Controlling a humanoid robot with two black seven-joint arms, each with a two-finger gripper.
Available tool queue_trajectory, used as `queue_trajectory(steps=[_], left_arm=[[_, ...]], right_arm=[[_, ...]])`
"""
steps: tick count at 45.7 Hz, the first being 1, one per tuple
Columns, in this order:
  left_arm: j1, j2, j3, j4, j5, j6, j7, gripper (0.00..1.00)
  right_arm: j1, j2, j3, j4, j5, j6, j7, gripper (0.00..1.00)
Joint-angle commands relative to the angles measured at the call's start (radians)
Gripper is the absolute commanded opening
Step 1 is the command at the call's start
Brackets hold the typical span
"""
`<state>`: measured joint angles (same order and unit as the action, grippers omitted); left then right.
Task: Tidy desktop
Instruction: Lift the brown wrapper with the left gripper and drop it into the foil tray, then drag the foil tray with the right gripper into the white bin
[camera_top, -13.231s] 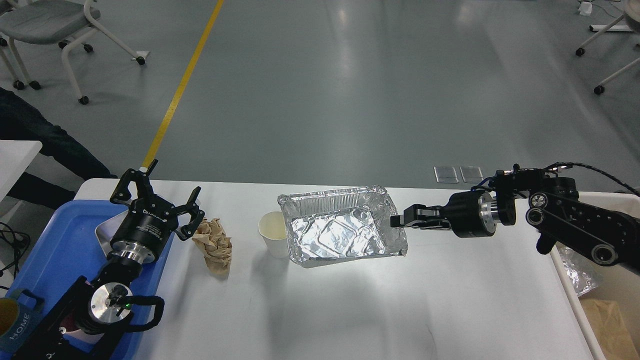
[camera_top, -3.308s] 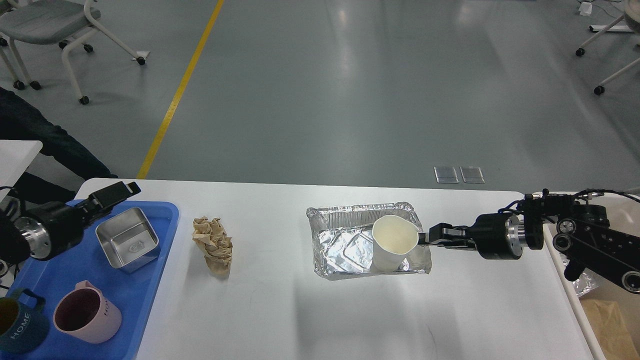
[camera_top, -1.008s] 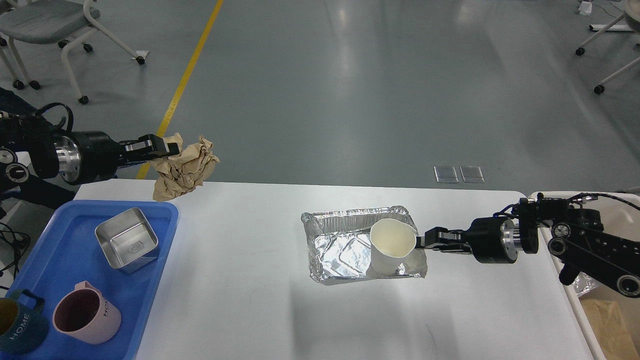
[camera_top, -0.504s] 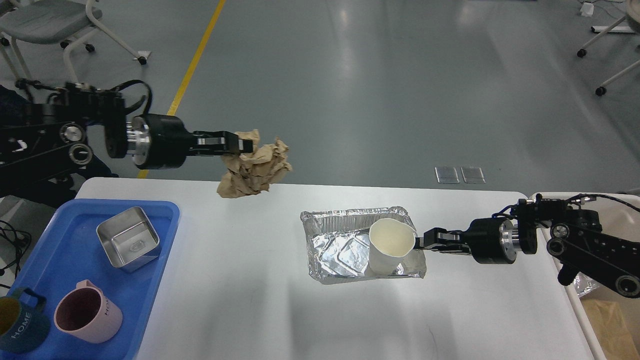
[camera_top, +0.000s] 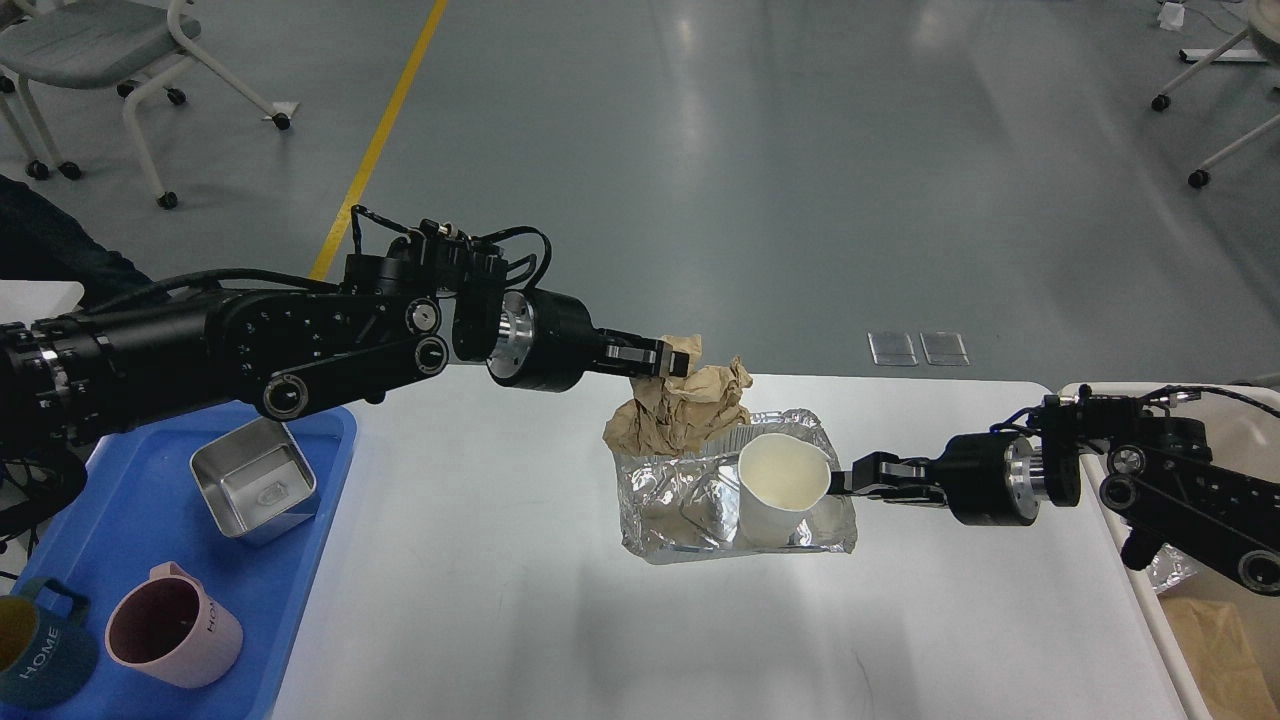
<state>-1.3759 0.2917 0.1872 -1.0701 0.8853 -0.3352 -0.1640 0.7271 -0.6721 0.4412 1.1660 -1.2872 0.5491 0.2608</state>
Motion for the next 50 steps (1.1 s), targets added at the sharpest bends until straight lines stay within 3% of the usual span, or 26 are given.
queue_trajectory(steps=[1,4,6,11,13,19,27,41,50], left_arm=[[0.028,-0.02,0.008,0.009,0.001,0.008,0.0,0.03],[0.029,-0.02,0.008,0.009,0.001,0.008,0.003,0.09],[0.029,-0.02,0.008,0.009,0.001,0.008,0.001,0.18],[0.029,-0.02,0.006,0.009,-0.002,0.008,0.003,0.73],[0.031,-0.02,0.002,0.009,-0.011,0.008,0.003,0.85],[0.031,-0.009,-0.005,0.009,-0.02,0.005,0.001,0.92],[0.04,0.001,-0.021,0.007,-0.025,0.01,0.003,0.93],[0.08,0.109,-0.183,0.007,-0.101,0.008,0.001,0.93],[0.201,0.216,-0.331,0.007,-0.2,0.03,0.001,0.93]], right_arm=[[0.0,0.002,0.002,0.0,0.0,-0.001,0.0,0.0],[0.0,-0.001,0.002,0.0,-0.001,-0.001,0.0,0.0],[0.0,-0.003,0.004,0.0,0.0,-0.001,0.0,0.0],[-0.002,-0.003,0.004,0.0,-0.001,0.0,0.0,0.0],[-0.003,-0.003,0.004,-0.002,0.0,-0.001,0.0,0.0],[-0.003,-0.006,0.004,-0.002,0.0,-0.001,0.0,0.0],[-0.005,-0.006,0.007,-0.002,0.0,-0.001,0.0,0.0],[-0.032,-0.006,0.028,-0.003,0.002,-0.005,0.002,0.0],[-0.077,-0.006,0.082,-0.008,0.008,-0.009,0.003,0.0]])
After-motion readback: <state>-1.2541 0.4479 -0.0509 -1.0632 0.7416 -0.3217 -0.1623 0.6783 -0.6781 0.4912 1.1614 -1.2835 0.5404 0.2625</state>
